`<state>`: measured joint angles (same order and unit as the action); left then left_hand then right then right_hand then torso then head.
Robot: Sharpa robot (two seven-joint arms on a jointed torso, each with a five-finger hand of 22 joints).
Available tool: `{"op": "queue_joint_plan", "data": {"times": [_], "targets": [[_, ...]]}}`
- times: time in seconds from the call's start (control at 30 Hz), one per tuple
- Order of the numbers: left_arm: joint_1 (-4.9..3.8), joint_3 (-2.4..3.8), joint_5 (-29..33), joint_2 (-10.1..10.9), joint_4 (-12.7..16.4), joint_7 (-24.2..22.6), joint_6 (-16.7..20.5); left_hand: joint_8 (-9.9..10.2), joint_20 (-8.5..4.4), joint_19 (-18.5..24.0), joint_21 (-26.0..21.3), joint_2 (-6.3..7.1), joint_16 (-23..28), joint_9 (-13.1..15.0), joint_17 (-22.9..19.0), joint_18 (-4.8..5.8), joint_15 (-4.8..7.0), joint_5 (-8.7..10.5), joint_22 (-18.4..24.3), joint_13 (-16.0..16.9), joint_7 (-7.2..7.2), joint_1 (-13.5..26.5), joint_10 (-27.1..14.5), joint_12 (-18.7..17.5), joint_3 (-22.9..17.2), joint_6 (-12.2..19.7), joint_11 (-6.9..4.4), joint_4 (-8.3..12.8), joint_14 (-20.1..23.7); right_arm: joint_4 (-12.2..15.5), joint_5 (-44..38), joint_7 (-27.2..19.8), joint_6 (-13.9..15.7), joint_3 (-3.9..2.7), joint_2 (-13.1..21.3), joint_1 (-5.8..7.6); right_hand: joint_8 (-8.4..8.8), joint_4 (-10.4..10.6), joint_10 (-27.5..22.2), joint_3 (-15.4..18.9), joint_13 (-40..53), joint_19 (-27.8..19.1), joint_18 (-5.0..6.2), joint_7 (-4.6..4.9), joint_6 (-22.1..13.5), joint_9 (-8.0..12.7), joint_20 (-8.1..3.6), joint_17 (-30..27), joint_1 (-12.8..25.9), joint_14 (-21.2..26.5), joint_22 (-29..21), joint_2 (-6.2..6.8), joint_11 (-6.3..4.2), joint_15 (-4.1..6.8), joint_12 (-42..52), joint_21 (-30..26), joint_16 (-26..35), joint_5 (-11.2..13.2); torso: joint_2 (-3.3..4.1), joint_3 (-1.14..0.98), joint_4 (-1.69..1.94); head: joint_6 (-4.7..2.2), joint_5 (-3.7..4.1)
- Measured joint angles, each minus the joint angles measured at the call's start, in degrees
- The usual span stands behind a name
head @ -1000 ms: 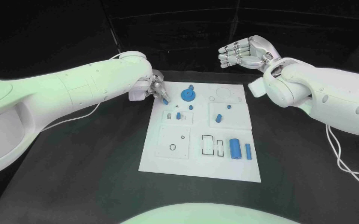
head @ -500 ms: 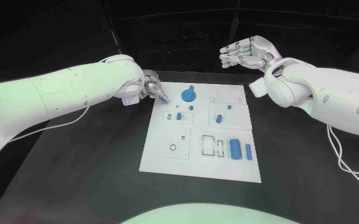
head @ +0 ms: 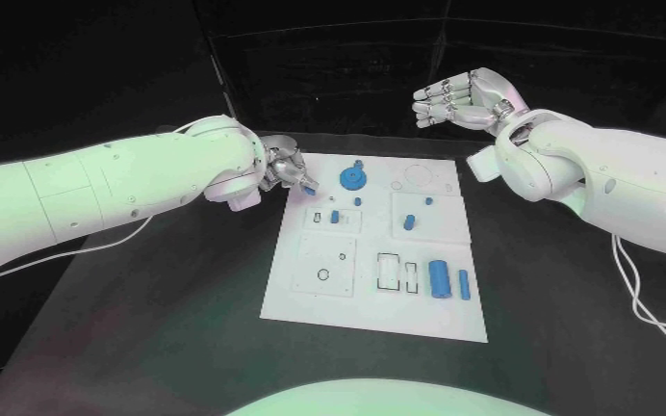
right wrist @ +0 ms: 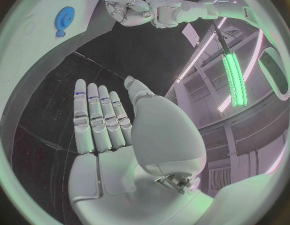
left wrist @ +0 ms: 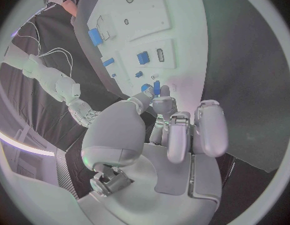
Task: Assemble the parts on the task board
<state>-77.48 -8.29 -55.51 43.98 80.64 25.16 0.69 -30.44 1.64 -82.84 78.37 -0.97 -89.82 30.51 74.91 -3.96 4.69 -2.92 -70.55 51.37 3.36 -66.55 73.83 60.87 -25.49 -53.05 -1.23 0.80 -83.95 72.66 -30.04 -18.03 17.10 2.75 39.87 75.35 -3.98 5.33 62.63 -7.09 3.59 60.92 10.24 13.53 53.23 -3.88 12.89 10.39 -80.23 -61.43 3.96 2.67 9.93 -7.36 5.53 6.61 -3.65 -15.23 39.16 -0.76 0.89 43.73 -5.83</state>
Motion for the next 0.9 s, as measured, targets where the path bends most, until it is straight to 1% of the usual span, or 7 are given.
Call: {"op": "queue_joint_plan", "data": {"times": [0.07, 0.2, 0.27, 0.4, 0.57, 0.9], "targets": [[0.32, -0.01, -0.7, 0.4, 0.9, 0.0, 0.9, 0.0, -0.03, -0.4, 0.2, 0.04, 0.0, 0.0, 0.0, 0.00, 0.00, 0.00, -0.2, 0.1, 0.00, 0.0, 0.2, 0.3, -0.4, 0.0, 0.18, 0.1, 0.0, 0.0, 0.0, 0.0, 0.0, 0.00, -0.1, -0.03, 0.00, 0.0, 0.0, 0.0, 0.0, 0.0, 0.00, 0.00, 0.0, 0.0, 0.00, 0.0, 0.0, 0.0, 0.0, 0.00, 0.00, 0.00, 0.0, 0.0, 0.0, 0.0, 0.01, 0.01, -0.02, 0.03, -0.08], [1.24, -0.08, -2.3, 0.8, 2.3, 0.0, 2.1, 0.0, -0.03, -0.4, 0.2, 0.25, 0.0, 0.0, 0.0, 0.00, 0.00, 0.00, -0.3, 0.2, 0.01, 0.2, 0.4, 0.3, -0.8, 0.0, -0.01, 0.5, 0.0, -0.1, 0.0, 0.0, 0.0, 0.00, -0.1, -0.07, 0.00, 0.0, 0.0, 0.0, 0.0, 0.0, 0.00, 0.00, 0.0, 0.0, 0.00, -0.2, 0.0, 0.0, 0.0, -0.05, 0.00, 0.00, 0.0, 0.0, 0.0, 0.0, 0.03, 0.02, -0.07, 0.05, -0.20], [1.63, -0.10, -3.2, 0.9, 2.6, 0.0, 2.5, -0.2, -0.03, -0.4, 0.2, 0.49, 0.0, 0.0, 0.0, 0.00, 0.00, 0.01, -0.4, 0.3, 0.01, 0.1, 0.4, 0.3, -0.9, 0.0, -0.01, 0.5, 0.0, -0.1, 0.0, 0.0, 0.0, 0.00, -0.1, -0.09, 0.00, 0.0, 0.0, 0.0, 0.0, 0.0, 0.00, 0.00, 0.0, 0.0, 0.00, -0.3, -0.3, 0.0, 0.0, -0.30, 0.00, 0.00, 0.0, 0.0, 0.0, 0.0, 0.04, 0.04, -0.08, 0.10, -0.21], [2.16, -0.12, -4.9, 1.0, 2.9, 0.0, 3.0, -0.2, -0.03, -0.4, 0.2, 0.73, 0.0, 0.0, 0.0, 0.00, 0.00, 0.02, -0.4, 0.3, -0.10, 0.3, 0.4, 0.3, -1.0, -0.1, -0.01, 0.4, 0.0, -0.2, 0.0, 0.0, -0.1, 0.00, -0.1, -0.15, 0.00, 0.0, 0.0, 0.0, 0.0, 0.0, 0.00, 0.00, 0.0, 0.0, 0.00, -0.3, -0.3, 0.0, 0.0, -0.30, 0.00, 0.00, 0.0, 0.0, 0.0, 0.0, 0.05, 0.04, -0.12, 0.14, -0.22], [2.55, -0.14, -6.9, 1.0, 3.3, 0.0, 3.2, -0.2, -0.03, -0.4, 0.2, 0.81, 0.0, 0.0, 0.0, 0.00, 0.00, 0.04, -0.4, 0.3, -0.18, 0.4, 0.5, 0.3, -1.3, -0.2, -0.12, 0.6, 0.0, -0.2, 0.0, 0.0, -0.1, 0.00, 0.0, -0.19, 0.00, 0.0, 0.0, 0.0, 0.0, 0.0, 0.00, 0.00, 0.0, 0.0, 0.00, -0.4, -0.3, 0.0, 0.0, -0.29, 0.00, 0.00, 0.0, 0.0, 0.0, 0.0, 0.07, 0.03, -0.14, 0.18, -0.21], [2.91, -0.19, -9.1, 0.4, 3.6, 0.4, 2.5, -0.2, -0.03, -0.4, 0.2, 0.79, 0.0, -0.1, 0.0, 0.00, 0.00, 0.07, -0.4, 0.3, -0.17, 0.4, 0.5, 0.3, -1.3, -0.2, -0.10, 0.6, 0.0, -0.2, 0.0, 0.0, -0.1, 0.00, -0.1, -0.24, 0.00, 0.0, 0.0, 0.0, 0.0, 0.0, 0.00, 0.00, 0.0, 0.0, 0.00, -0.4, -0.3, 0.0, 0.0, -0.29, 0.00, 0.00, 0.0, 0.0, 0.0, 0.0, 0.10, -0.02, -0.16, 0.29, -0.20]]}}
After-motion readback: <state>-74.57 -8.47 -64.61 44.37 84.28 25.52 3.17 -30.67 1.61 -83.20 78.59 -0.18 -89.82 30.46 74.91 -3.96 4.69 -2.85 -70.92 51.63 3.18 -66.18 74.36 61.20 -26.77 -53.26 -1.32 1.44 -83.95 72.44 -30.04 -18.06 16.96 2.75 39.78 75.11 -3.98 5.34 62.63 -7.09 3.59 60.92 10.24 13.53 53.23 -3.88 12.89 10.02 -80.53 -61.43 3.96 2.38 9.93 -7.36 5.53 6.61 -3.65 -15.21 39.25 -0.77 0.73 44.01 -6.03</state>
